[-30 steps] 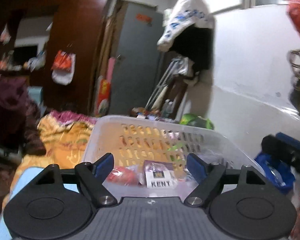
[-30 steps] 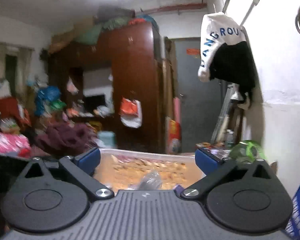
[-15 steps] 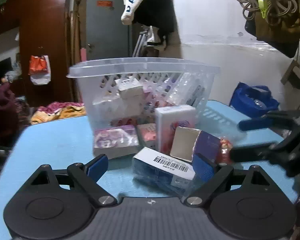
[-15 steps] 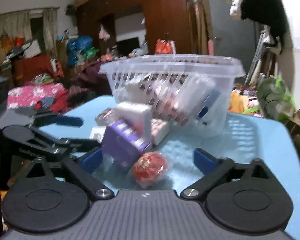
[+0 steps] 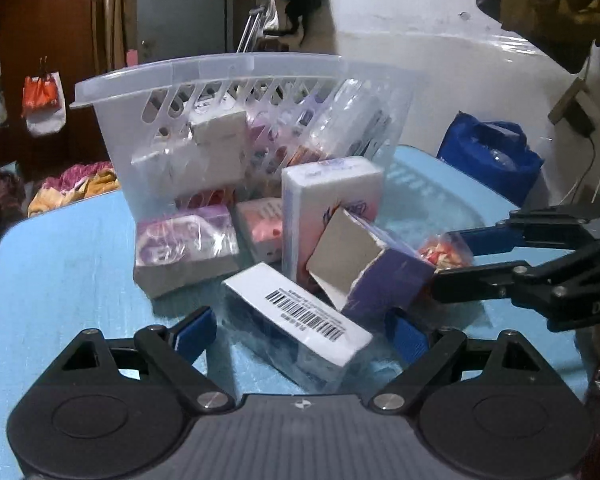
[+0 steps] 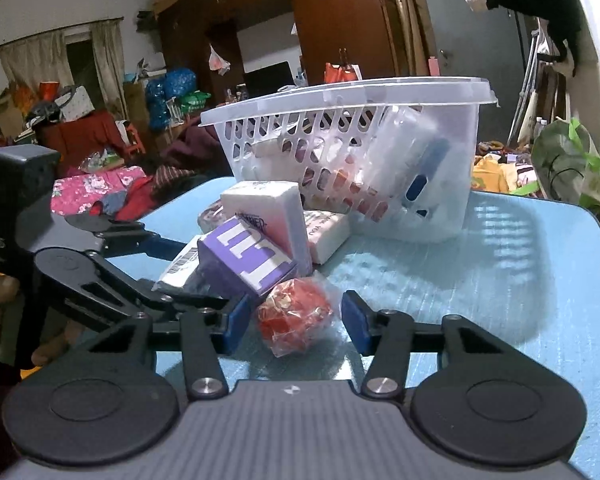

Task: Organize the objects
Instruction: 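Grasp barcode-labelled box with left tool while right tool grasps red candy, then drop both items into the white basket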

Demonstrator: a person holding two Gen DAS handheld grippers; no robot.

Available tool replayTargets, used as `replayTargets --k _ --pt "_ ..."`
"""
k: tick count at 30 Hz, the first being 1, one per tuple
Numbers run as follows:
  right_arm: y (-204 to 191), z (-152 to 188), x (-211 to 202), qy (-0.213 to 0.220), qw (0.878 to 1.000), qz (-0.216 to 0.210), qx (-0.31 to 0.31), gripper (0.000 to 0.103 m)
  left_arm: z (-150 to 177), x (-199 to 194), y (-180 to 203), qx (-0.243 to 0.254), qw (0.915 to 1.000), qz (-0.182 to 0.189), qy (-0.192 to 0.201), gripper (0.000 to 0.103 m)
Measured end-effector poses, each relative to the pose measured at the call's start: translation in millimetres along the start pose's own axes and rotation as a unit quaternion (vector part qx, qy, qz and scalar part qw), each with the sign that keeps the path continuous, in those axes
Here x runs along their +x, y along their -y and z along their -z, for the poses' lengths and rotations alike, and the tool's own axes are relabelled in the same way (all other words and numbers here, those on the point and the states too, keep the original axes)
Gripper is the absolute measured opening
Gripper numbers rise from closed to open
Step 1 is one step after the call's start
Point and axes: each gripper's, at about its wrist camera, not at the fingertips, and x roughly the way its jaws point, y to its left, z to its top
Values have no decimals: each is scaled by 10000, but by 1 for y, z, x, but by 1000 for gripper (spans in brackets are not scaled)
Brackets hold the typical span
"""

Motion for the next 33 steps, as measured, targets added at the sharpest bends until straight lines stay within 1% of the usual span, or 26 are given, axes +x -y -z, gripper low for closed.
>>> replayTargets --k 3,5,7,9,11,14,17,22,24,27,29,33 --pt "-2 0 1 -35 10000 20 -38 55 2 -2 -5 -121 9999 62 61 90" --pt "-2 0 2 -69 10000 4 -42 55 3 -5 -8 -168 9998 72 127 79" --pt "0 3 -1 -25 10000 -3 -1 54 4 -9 -9 -199 9995 58 239 72" --pt "1 4 -3 61 10000 -26 42 54 5 -16 -11 -297 9983 101 497 71" --pt "3 6 -9 248 9996 4 136 53 8 -25 -13 -356 9959 22 827 70" --pt "3 10 -16 528 9985 -48 105 53 12 -36 -12 -365 9920 -42 1209 70" --pt "2 12 -22 765 9970 33 98 53 14 -42 -11 -333 9891 -58 1435 70" --pt "0 14 -28 1119 9935 204 61 53 19 -55 -19 -579 9813 -179 1826 70" --pt "-2 15 -31 1246 9918 266 25 53 19 -58 -24 -727 9780 -200 1944 70" --pt "-4 14 -31 1293 9911 314 -7 53 20 -61 -31 -885 9746 -148 2053 70" --pt "-4 13 -31 1306 9909 321 -6 53 20 -61 -32 -936 9740 -130 2060 70" --pt "-6 15 -32 1368 9900 338 -39 53 20 -59 -30 -880 9746 -145 2056 70"
